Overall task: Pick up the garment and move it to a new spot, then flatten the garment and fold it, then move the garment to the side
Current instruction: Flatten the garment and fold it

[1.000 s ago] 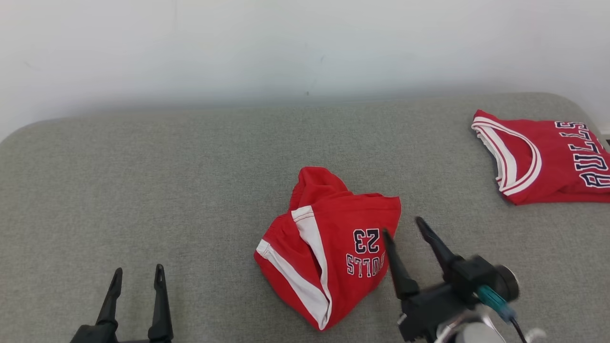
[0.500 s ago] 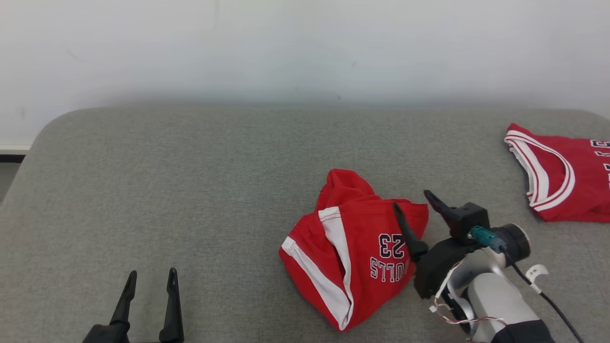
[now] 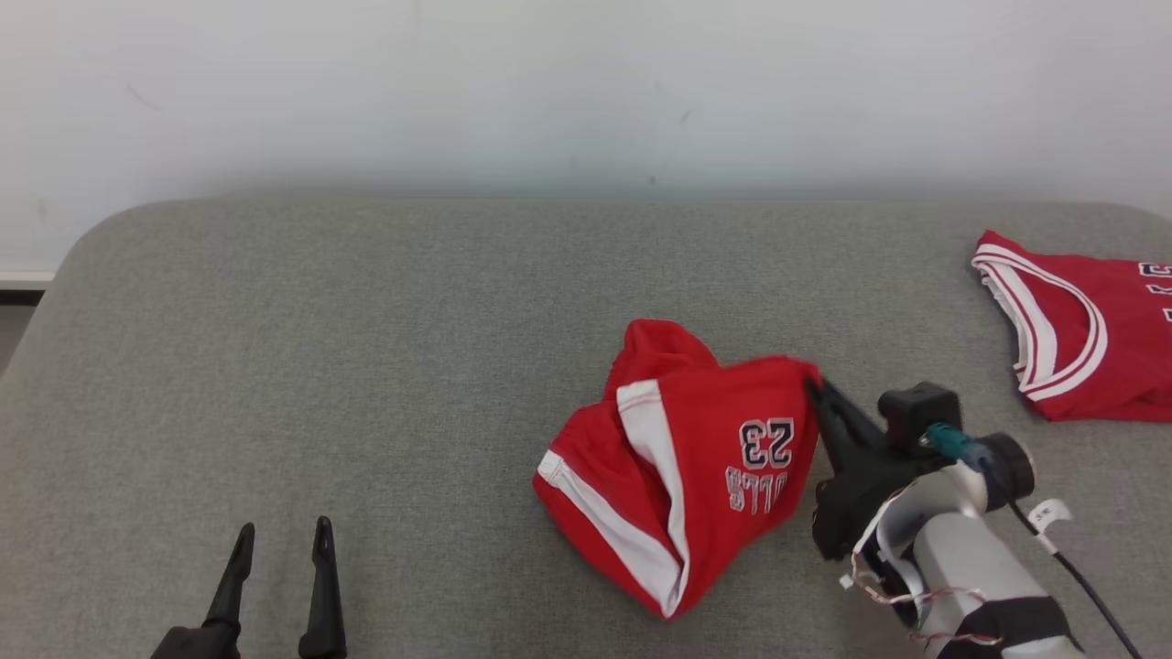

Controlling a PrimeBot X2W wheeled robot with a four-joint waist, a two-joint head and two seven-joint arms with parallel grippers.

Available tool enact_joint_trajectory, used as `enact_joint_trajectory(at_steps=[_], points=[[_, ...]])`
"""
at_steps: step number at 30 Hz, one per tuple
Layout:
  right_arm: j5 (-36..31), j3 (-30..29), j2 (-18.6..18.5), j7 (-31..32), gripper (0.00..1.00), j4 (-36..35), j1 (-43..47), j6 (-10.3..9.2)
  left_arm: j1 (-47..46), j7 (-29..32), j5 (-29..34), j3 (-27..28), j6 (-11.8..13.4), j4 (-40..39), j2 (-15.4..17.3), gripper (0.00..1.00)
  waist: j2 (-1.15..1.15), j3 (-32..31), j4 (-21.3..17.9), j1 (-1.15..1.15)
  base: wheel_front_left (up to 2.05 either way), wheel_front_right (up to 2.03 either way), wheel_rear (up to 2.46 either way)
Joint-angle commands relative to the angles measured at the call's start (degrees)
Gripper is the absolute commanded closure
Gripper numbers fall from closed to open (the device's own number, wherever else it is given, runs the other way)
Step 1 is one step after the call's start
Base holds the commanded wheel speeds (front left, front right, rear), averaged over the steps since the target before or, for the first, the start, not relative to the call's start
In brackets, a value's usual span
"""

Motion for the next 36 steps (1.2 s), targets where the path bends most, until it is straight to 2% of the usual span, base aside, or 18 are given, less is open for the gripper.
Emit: enact_joint_trajectory(at_steps=[1,5,8,14,15,16,25,31,36], points=[[0.20,-0.79,-0.54,-2.34,1.00,-0.33,-1.14,-0.17,0.05,-0.16,0.48,0.43,-0.05,0.14,-0.20,0.00,-0.01,-0.29,-0.72,0.00,0.00,0.00,0.00],[0.02,-3.73,-1.48,-7.05,1.00,-0.98,-0.41,-0.17,0.69,-0.16,0.69,1.31,-0.10,0.29,-0.26,0.00,-0.01,-1.12,-1.89,0.00,0.00,0.00,0.00],[0.25,-5.31,-1.79,-8.33,1.00,-2.06,1.53,-0.17,0.99,-0.16,0.59,1.45,-0.19,0.24,-0.32,0.00,-0.01,-1.49,-2.29,0.00,0.00,0.00,0.00],[1.43,-9.46,-0.54,-9.59,1.00,-7.27,10.98,-0.17,1.63,-0.16,-0.24,1.07,-0.19,0.29,-0.46,0.00,-0.01,-1.75,-3.43,0.00,0.00,0.00,0.00],[1.39,-10.08,-0.43,-9.60,0.56,-7.37,12.58,-0.17,1.76,-0.16,-0.37,1.01,-0.15,0.35,-0.48,0.00,-0.01,-1.67,-3.62,0.00,0.00,0.00,0.00],[1.42,-10.60,-0.27,-9.65,0.00,-7.66,13.69,-0.17,1.86,-0.16,-0.47,0.86,-0.18,0.49,-0.49,0.00,-0.01,-1.58,-3.77,0.00,0.00,0.00,0.00],[-1.86,-16.07,2.41,-9.78,0.00,-15.94,19.48,-0.17,1.74,-0.16,-0.26,0.58,-0.38,0.76,-0.52,0.00,-0.01,-1.98,-4.99,0.00,0.00,0.00,0.00],[-1.92,-10.18,1.30,-9.21,0.00,-17.22,17.00,-0.17,1.35,-0.16,-0.37,0.14,-0.40,0.99,-0.53,0.00,-0.01,-2.24,-5.20,0.00,0.00,0.00,0.00],[-0.05,-2.95,-0.92,-5.34,0.00,-15.02,11.14,-0.17,0.74,-0.16,-0.98,-1.64,-0.22,1.30,-0.52,0.00,-0.01,-2.37,-3.42,0.00,0.00,0.00,0.00]])
